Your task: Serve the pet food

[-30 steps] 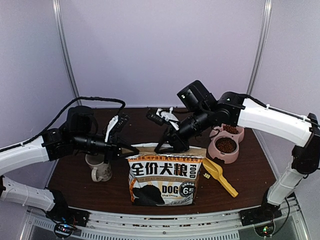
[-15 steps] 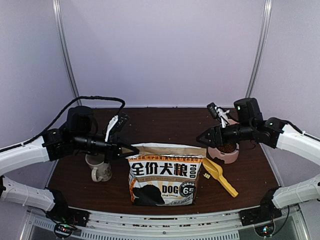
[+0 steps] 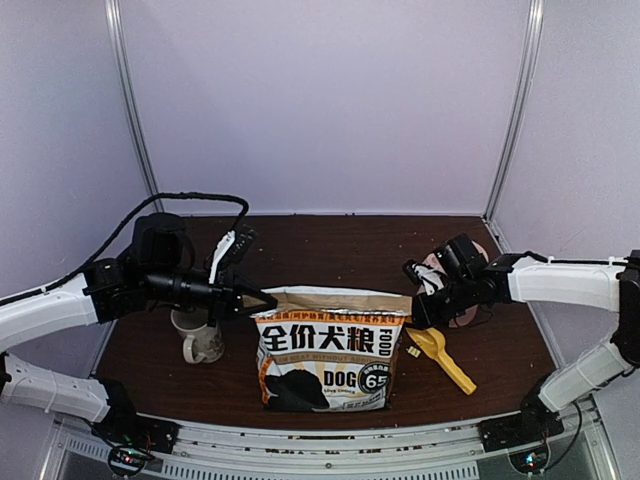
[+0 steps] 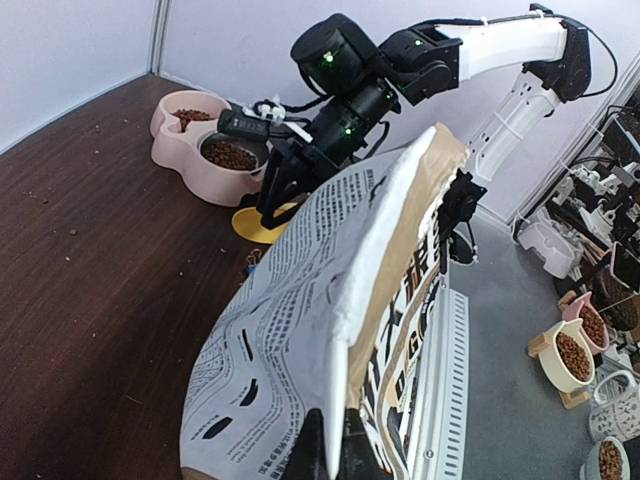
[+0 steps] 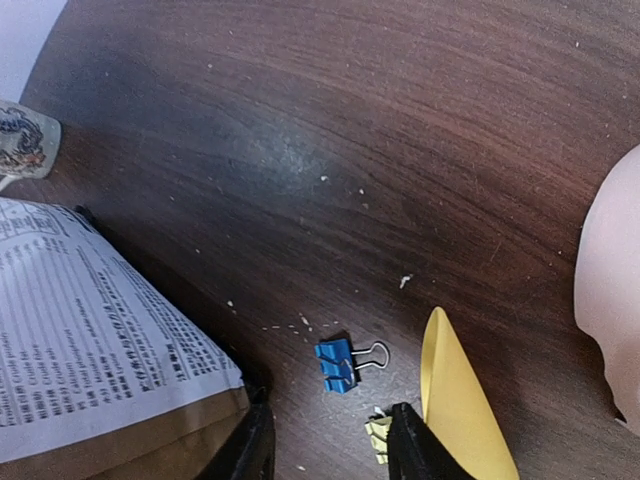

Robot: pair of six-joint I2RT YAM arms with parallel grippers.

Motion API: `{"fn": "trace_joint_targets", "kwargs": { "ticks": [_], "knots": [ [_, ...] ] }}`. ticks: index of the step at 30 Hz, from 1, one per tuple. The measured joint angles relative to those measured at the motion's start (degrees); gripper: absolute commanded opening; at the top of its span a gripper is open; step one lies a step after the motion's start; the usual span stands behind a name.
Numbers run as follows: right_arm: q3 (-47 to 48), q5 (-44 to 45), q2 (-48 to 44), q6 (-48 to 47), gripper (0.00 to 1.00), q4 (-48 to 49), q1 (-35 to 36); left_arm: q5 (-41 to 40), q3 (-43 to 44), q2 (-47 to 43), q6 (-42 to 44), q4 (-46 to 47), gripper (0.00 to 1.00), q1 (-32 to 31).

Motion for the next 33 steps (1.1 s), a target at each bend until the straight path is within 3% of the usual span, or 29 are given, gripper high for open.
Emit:
{"fn": "trace_joint_targets", "kwargs": {
  "ticks": [19,23,30,33],
  "knots": [
    [5.1,4.9,13.5,-7.7,0.32,-1.3,2.6,0.0,0.0,0.0,-0.1,-0.1,0.00,0.0],
    [5.1,4.1,14.9,-9.0,0.25,-1.3,2.7,0.0,0.0,0.0,-0.1,-0.1,0.00,0.0],
    [5.1,1.8,15.3,-10.2,0.02,-1.2,2.8,0.0,0.0,0.0,-0.1,-0.2,0.00,0.0],
    [5.3,0.2,15.3,-9.9,0.00,-0.5,2.8,0.0,0.0,0.0,-0.1,-0.2,0.00,0.0]
  ]
}}
